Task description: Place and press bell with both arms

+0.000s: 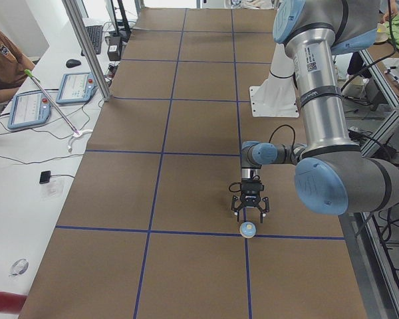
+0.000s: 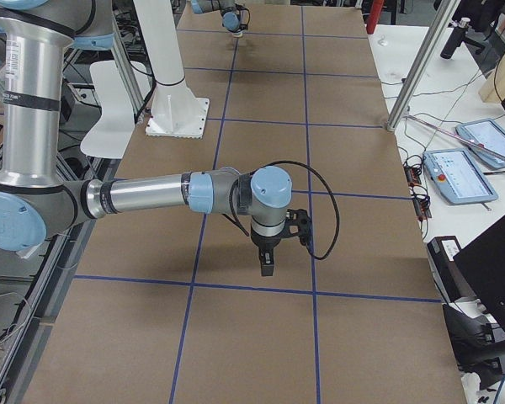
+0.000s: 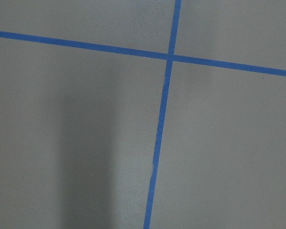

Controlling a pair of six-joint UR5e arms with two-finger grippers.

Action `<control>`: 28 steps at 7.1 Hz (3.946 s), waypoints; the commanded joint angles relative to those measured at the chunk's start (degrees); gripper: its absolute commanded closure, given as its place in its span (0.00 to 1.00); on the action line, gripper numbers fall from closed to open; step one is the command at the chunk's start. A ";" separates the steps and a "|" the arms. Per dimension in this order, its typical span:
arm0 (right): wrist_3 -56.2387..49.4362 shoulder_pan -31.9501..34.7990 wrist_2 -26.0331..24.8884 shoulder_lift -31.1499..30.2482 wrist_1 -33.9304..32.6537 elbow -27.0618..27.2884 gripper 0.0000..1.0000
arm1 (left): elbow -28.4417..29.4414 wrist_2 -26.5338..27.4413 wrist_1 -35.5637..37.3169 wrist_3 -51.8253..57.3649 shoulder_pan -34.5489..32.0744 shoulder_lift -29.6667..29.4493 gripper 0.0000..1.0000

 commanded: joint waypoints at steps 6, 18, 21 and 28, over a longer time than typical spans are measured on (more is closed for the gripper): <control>0.00 0.09 -0.07 0.01 -0.03 0.25 0.00 | 5.91 0.00 -3.93 -1.99 0.10 -1.45 0.00; 0.00 0.35 0.02 -0.34 -0.03 0.42 0.00 | -4.71 -0.53 5.18 13.06 -1.04 0.14 1.00; 0.18 0.35 0.11 -0.52 -0.03 0.51 0.00 | -5.08 1.05 5.30 34.40 -15.49 -4.49 1.00; 0.00 0.27 0.20 0.10 -0.12 0.07 0.00 | -0.86 21.96 2.33 71.80 -21.89 -44.22 1.00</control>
